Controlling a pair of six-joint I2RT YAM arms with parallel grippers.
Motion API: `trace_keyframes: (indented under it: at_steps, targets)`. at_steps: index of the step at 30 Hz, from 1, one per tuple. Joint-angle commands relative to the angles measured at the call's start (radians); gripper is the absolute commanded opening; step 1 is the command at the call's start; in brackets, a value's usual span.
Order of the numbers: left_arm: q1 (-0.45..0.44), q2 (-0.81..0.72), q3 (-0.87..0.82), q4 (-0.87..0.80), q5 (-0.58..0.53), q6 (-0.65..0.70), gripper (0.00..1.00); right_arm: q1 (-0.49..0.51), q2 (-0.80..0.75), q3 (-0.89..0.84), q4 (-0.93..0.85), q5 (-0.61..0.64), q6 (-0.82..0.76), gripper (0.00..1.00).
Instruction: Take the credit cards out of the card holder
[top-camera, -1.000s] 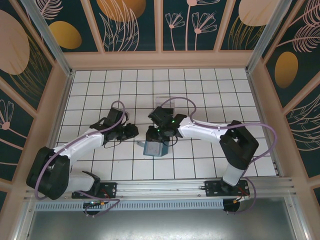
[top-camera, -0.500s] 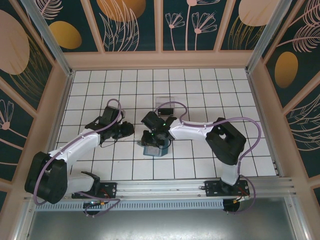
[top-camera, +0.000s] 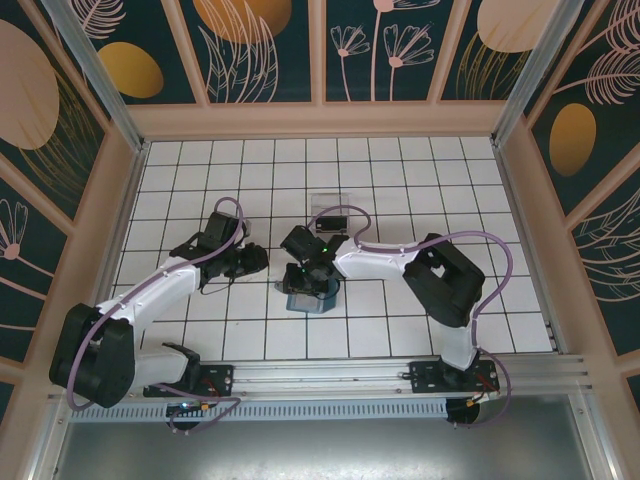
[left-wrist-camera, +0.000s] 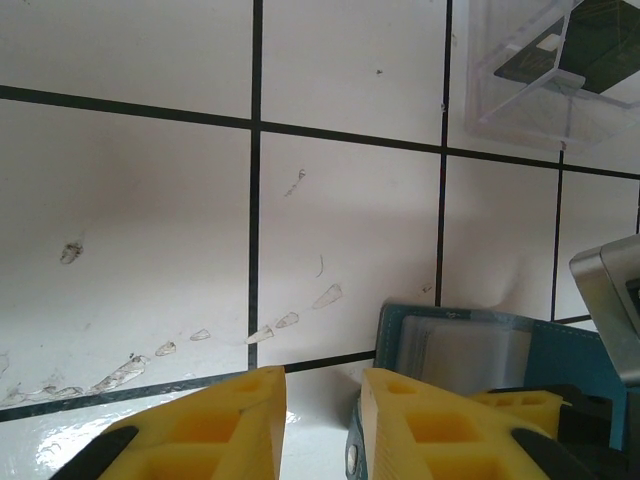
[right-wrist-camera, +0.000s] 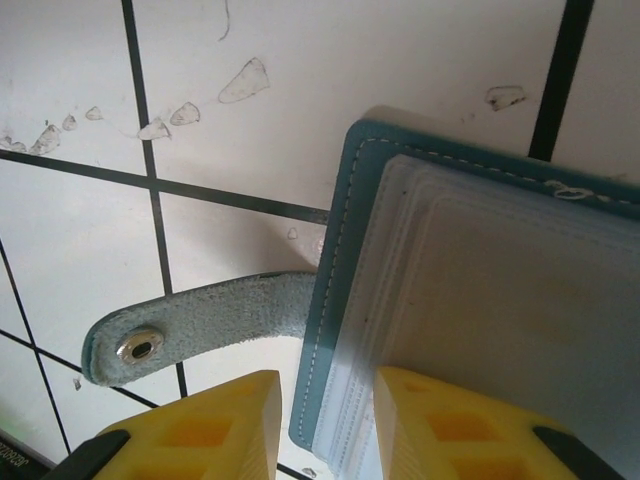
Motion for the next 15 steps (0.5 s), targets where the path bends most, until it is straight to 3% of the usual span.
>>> trace_keyframes:
  at_steps: [1,15]
  targets:
    - [0.006,0.002,0.028,-0.025,0.003,0.026,0.27,0.012,-0.001,0.006,-0.054,0.052,0.025,0.33]
    - [0.006,0.025,0.054,-0.032,0.018,0.036,0.27,0.021,-0.036,-0.023,-0.129,0.123,0.047,0.38]
